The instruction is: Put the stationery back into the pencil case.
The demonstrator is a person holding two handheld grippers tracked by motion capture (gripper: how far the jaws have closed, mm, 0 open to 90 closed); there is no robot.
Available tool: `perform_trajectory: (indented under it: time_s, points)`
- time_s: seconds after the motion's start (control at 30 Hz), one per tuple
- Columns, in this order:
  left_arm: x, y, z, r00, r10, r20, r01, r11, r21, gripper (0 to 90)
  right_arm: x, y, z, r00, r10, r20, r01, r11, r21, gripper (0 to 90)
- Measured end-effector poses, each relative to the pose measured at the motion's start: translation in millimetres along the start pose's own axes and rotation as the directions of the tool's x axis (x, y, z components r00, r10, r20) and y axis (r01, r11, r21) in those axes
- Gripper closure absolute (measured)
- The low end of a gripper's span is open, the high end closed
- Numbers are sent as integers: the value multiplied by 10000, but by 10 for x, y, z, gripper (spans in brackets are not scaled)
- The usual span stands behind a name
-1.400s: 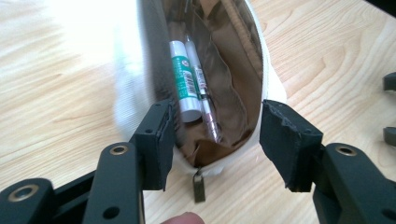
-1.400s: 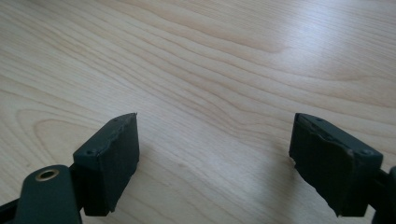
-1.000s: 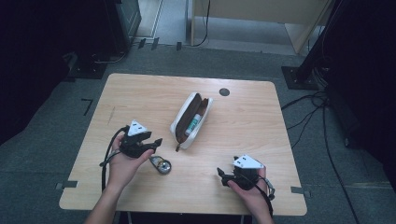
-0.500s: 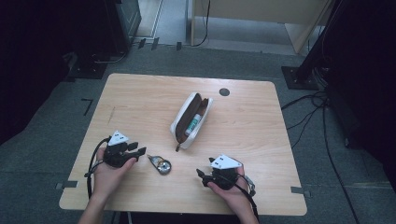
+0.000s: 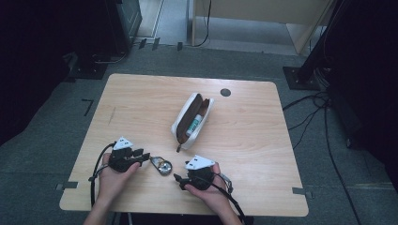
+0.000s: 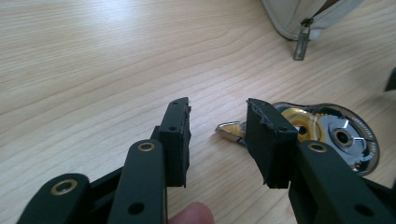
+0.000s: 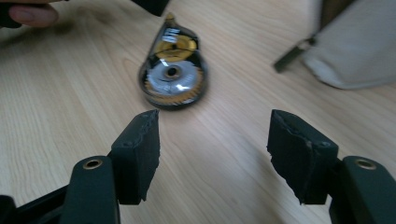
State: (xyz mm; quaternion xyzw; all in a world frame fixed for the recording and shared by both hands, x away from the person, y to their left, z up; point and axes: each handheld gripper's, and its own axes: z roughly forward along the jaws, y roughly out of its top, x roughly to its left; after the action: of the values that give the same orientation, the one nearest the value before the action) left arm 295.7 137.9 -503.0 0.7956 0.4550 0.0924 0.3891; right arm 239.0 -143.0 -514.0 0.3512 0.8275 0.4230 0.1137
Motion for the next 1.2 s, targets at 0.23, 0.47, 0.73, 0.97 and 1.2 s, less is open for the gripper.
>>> perform_trajectory:
  time_s: [0.23, 0.47, 0.73, 0.97, 1.2]
  points:
    - [-42, -4, 44, 9994, 74, 326, -77, 9999, 83, 614, 96, 82, 197, 9992, -161, -372, 171, 9995, 260, 351]
    - [-118, -19, 75, 9964, 146, 837, -163, 9997, 190, 604, 160, 118, 302, 9988, -427, -252, 435, 9986, 311, 343]
    - [-157, -33, 93, 9932, 174, 1152, -197, 9996, 186, 590, 192, 111, 304, 9986, -530, -11, 530, 9979, 377, 301]
    - [-189, -29, 88, 9944, 386, 987, -404, 9990, 169, 572, 296, 136, 354, 9987, -478, 158, 471, 9980, 429, 268]
    - [63, -53, -50, 9987, -292, 416, 302, 9992, -256, 544, 337, 177, 412, 9975, -354, 612, 331, 9987, 384, 287]
